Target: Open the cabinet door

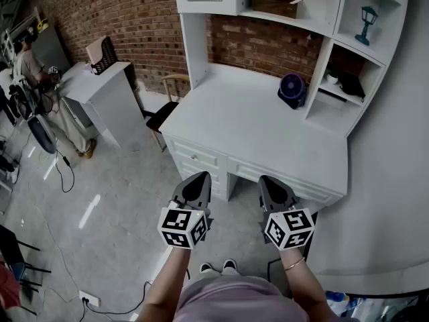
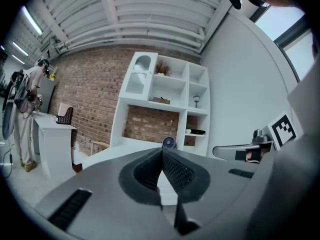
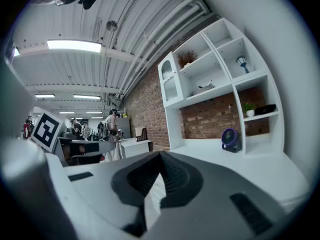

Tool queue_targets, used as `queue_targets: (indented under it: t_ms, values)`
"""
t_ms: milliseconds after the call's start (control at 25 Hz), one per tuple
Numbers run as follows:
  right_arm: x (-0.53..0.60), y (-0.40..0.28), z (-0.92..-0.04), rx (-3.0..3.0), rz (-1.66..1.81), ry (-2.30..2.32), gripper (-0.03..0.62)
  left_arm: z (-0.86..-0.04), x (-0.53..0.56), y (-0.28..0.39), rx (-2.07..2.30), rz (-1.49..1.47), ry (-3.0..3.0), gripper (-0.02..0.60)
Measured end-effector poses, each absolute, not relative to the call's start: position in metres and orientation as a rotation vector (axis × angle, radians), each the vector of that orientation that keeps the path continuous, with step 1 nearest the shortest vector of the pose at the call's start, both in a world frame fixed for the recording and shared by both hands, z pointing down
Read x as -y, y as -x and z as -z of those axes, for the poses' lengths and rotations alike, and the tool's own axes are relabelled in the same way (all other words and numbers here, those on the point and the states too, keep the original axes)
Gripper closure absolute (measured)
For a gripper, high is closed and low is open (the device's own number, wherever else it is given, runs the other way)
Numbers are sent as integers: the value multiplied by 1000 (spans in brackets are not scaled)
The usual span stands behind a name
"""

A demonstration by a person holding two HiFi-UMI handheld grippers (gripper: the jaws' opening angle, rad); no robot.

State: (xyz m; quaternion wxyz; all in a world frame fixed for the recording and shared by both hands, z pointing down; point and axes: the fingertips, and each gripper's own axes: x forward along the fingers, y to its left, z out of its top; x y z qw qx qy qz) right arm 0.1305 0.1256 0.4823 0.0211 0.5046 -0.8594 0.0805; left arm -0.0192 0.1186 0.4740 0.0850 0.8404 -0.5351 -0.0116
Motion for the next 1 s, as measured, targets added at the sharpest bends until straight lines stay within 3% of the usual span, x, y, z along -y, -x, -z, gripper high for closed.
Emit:
queue_targets:
  t_ms: [640, 760, 1000]
  values:
    - [-120, -150, -488, 2679, -258, -1558, 592, -474, -117, 8, 1646, 31, -2487, 579]
    - [-113, -150, -485, 2691, -254, -1554, 557, -474, -111, 10, 1648, 28, -2480, 524]
    - [-88, -143, -484, 2709, -282, -1522, 471, -476, -90, 20, 1665, 20, -2468, 487]
